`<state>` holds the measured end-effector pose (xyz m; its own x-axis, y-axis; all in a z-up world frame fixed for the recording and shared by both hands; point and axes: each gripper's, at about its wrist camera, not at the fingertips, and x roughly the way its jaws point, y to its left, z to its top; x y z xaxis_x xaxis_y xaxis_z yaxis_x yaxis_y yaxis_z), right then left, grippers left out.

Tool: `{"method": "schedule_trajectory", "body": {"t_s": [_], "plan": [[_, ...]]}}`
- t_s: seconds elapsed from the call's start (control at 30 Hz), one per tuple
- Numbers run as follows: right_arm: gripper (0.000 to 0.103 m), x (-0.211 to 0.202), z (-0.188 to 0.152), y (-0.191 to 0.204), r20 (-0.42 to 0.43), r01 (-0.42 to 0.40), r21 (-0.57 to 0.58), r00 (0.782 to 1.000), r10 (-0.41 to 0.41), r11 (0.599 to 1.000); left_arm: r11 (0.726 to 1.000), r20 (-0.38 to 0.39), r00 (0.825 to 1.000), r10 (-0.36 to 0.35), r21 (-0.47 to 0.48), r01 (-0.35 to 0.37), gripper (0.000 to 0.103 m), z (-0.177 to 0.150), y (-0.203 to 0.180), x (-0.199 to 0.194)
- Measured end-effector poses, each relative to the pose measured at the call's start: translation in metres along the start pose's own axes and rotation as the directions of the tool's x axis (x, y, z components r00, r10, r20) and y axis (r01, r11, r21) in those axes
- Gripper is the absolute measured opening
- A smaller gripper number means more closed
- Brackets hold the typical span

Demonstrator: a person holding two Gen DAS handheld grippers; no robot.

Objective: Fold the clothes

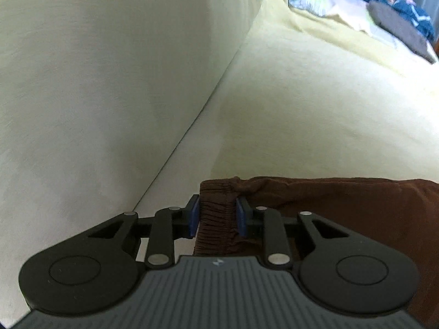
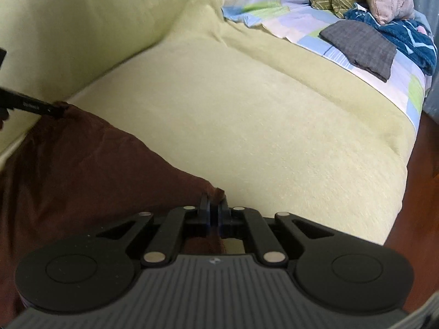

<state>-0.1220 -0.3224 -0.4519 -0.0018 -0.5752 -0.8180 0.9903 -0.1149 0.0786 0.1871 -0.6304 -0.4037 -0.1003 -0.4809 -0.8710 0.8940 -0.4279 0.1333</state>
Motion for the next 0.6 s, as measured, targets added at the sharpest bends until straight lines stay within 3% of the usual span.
{"method": "schedule_trajectory", "body": {"t_s": [0.1,0.13,0.17,0.2,0.23,0.37,0.43,0.57,0.6], "plan": [[0.004,0.017,0.006,-0.009,-0.03,-0.003,0.044,1.0,0.004,0.999,1.0,-0.015,1.0,0.024,-0.008,-0.024,0.042,-0.014,-0.02,0.009],[0.011,0.02,0.009,-0.013,-0.037,-0.018,0.073,0.999,0.021,0.997,0.999,-0.024,0.999,0.029,-0.014,-0.029,0.043,-0.01,-0.03,0.012],[0.021,0.02,0.012,-0.016,-0.043,-0.029,0.092,0.999,0.033,0.995,0.999,-0.035,0.999,0.036,-0.019,-0.037,0.044,-0.009,-0.029,0.009],[0.052,0.019,0.015,-0.021,-0.054,-0.036,0.112,0.998,0.042,0.993,0.999,-0.045,0.998,0.044,-0.024,-0.045,0.047,-0.007,-0.028,0.005],[0.065,0.015,0.017,-0.025,-0.055,-0.019,0.123,0.998,0.026,0.992,0.998,-0.046,0.998,0.047,-0.037,-0.048,0.048,-0.006,-0.026,-0.003],[0.065,-0.007,0.019,-0.043,-0.06,-0.024,0.129,0.998,0.032,0.991,0.992,-0.038,0.995,0.088,-0.082,-0.091,0.052,-0.006,-0.02,-0.041],[0.066,-0.024,0.012,-0.054,-0.091,-0.081,0.139,0.991,0.094,0.987,0.982,-0.044,0.992,0.116,-0.147,-0.121,0.051,-0.023,-0.03,-0.069],[0.066,-0.044,-0.005,-0.056,-0.164,-0.158,0.064,0.972,0.167,0.985,0.965,-0.079,0.997,0.017,-0.259,-0.037,0.05,-0.084,-0.076,-0.124],[0.066,-0.046,-0.01,-0.056,-0.193,-0.177,0.036,0.964,0.18,0.984,0.955,-0.106,0.994,-0.019,-0.297,-0.014,0.05,-0.109,-0.103,-0.142]]}}
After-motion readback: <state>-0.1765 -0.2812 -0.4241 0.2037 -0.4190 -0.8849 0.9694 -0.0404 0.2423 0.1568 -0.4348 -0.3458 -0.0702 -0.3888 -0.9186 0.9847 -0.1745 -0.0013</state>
